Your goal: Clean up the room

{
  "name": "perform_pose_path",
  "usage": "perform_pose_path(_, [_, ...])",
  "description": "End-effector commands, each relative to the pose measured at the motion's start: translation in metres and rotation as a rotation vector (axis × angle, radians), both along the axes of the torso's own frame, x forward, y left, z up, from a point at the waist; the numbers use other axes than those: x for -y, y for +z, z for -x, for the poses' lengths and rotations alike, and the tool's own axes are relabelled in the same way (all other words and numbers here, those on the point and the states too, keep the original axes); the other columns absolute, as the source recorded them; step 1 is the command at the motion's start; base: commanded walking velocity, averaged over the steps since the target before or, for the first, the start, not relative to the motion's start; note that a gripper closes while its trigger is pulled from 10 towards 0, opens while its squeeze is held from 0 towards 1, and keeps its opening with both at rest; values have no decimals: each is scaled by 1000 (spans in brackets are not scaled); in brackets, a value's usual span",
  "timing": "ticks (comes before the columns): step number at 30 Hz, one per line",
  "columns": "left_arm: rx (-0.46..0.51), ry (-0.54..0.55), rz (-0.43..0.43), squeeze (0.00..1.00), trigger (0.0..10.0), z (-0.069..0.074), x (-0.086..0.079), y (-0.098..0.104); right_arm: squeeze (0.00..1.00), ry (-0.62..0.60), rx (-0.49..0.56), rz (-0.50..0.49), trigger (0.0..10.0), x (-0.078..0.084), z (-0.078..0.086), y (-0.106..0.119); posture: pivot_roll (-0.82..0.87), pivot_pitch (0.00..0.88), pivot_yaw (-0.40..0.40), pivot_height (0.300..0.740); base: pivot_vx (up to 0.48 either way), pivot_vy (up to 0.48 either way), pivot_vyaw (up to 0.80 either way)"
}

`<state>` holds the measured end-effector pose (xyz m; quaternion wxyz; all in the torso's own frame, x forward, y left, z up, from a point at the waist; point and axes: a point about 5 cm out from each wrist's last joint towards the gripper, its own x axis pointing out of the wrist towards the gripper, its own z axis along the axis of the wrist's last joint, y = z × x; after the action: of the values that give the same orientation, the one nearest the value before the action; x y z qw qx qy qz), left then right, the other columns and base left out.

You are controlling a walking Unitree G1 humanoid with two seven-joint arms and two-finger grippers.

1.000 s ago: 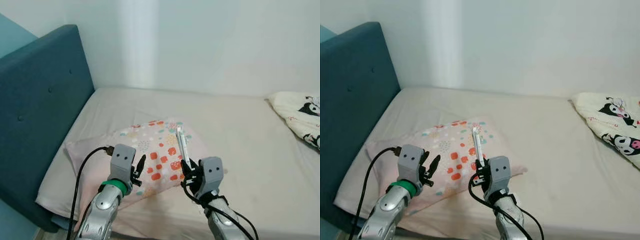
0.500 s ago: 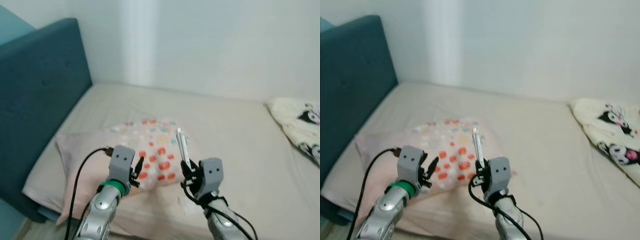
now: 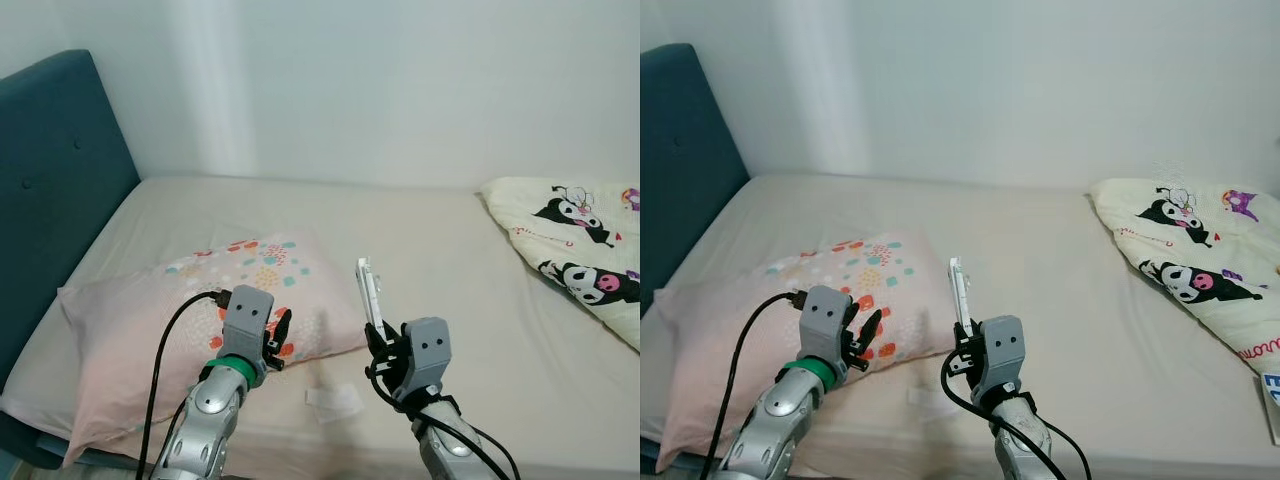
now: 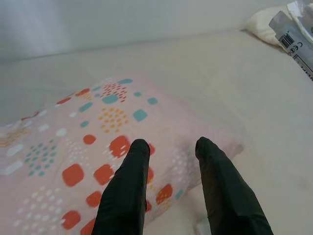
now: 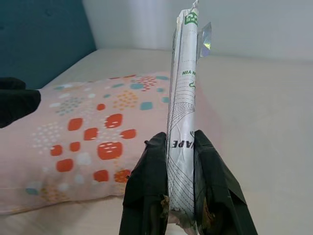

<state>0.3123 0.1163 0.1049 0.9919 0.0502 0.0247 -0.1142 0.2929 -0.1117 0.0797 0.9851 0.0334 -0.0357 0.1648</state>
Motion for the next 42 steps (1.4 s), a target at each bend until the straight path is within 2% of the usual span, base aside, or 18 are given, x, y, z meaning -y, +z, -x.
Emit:
perform_pose_path(1, [-39,7,6,0,10000,2,-4,-8,0,5,-14,-7,10000,-2,2,-3,-125,42,51,731,0,0,0])
perform_pose_path(15, [-45,4,10,0,10000,3,-4,-9,0,25,-31,16,10000,-8,4,-7,-123,46,55,731,0,0,0])
perform_pose_path(18, [-50,8,12,0,10000,4,-5,-10,0,21,-29,16,10000,-9,3,-6,-120,48,56,731,-200,0,673])
perform_pose_path(22, [-53,11,14,0,10000,4,-6,-10,0,3,-35,-52,10000,-9,2,-4,-117,50,57,731,-330,0,775])
perform_pose_path(30, [-51,9,13,0,10000,4,-6,-10,0,-43,-59,-161,10000,-3,-1,-2,-118,51,59,731,-326,0,0])
perform_pose_path(42, [-50,10,12,0,10000,4,-6,-9,0,-39,-64,-178,10000,-5,-2,-1,-116,51,62,731,-344,0,0])
